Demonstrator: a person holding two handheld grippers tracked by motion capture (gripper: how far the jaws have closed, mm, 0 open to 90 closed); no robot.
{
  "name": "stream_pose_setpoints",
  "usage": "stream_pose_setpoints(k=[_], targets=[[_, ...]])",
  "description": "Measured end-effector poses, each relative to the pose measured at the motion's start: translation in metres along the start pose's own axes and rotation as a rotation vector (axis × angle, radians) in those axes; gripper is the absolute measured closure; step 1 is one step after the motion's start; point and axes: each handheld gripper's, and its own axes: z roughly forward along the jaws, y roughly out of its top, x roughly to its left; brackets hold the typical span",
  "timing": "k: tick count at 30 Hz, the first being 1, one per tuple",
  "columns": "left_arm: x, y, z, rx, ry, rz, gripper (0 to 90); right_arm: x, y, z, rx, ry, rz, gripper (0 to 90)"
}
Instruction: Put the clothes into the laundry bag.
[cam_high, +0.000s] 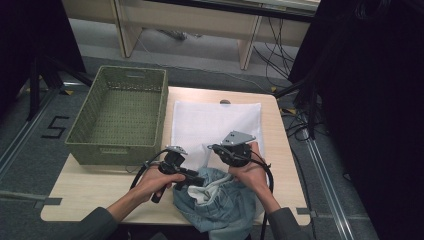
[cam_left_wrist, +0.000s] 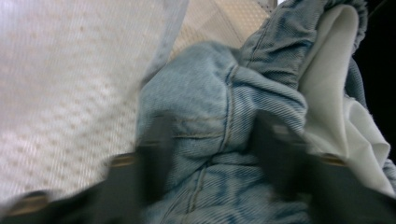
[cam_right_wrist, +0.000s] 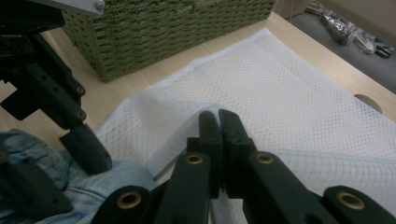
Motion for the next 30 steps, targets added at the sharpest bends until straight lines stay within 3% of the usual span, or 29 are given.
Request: stream_pose_setpoints(k=[2, 5, 7, 10, 12, 15, 17, 18, 19, 20, 21, 23, 25, 27, 30], targets=[[-0.004, 0.001, 0.0, -0.004, 0.015, 0.017, 71.0, 0.0, 0.0, 0.001, 0.0, 0.004, -0.002, 89.7], [-0.009, 0.002, -0.003, 0.001, 0.043, 0.05, 78.3, 0.0, 0.0, 0.0, 0.001, 0.003, 0.0, 89.7], [-0.015, 0.005, -0.009, -0.026, 0.047, 0.055, 79.7, -0.001, 0.001, -0.002, -0.007, -0.001, 0.01, 89.8], [-0.033, 0.016, -0.028, -0.066, 0.066, 0.123, 83.6, -0.002, 0.005, -0.009, -0.037, -0.003, 0.018, 89.8], [-0.044, 0.022, -0.04, -0.111, 0.061, 0.137, 88.9, -0.002, 0.009, -0.013, -0.039, 0.001, 0.019, 89.7], [-0.047, 0.023, -0.038, -0.1, 0.078, 0.158, 88.6, -0.001, 0.011, -0.013, -0.047, 0.01, 0.008, 89.8], [-0.045, 0.021, -0.03, -0.075, 0.124, 0.188, 88.5, 0.001, 0.011, -0.012, -0.051, 0.002, -0.009, 89.8], [-0.043, 0.02, -0.026, -0.064, 0.17, 0.197, 86.2, 0.002, 0.011, -0.011, -0.05, 0.003, -0.007, 89.8], [-0.042, 0.021, -0.025, -0.059, 0.209, 0.231, 83.7, 0.003, 0.011, -0.011, -0.041, 0.006, 0.007, 89.8], [-0.042, 0.021, -0.025, -0.059, 0.209, 0.231, 80.0, 0.003, 0.011, -0.011, -0.049, 0.005, -0.004, 89.8], [-0.039, 0.022, -0.025, -0.06, 0.269, 0.246, 74.4, 0.003, 0.012, -0.012, -0.045, 0.01, -0.003, 89.8], [-0.037, 0.023, -0.024, -0.076, 0.291, 0.229, 65.6, 0.003, 0.012, -0.012, -0.044, 0.012, -0.001, 89.8], [-0.032, 0.025, -0.025, -0.068, 0.353, 0.254, 62.3, 0.003, 0.012, -0.011, -0.05, 0.005, -0.013, 89.8], [-0.03, 0.025, -0.023, -0.065, 0.369, 0.266, 54.1, 0.005, 0.011, -0.011, -0.041, 0.006, 0.012, 89.8], [-0.021, 0.028, -0.012, -0.033, 0.45, 0.294, 46.1, 0.006, 0.011, -0.01, -0.038, 0.014, 0.003, 89.8]])
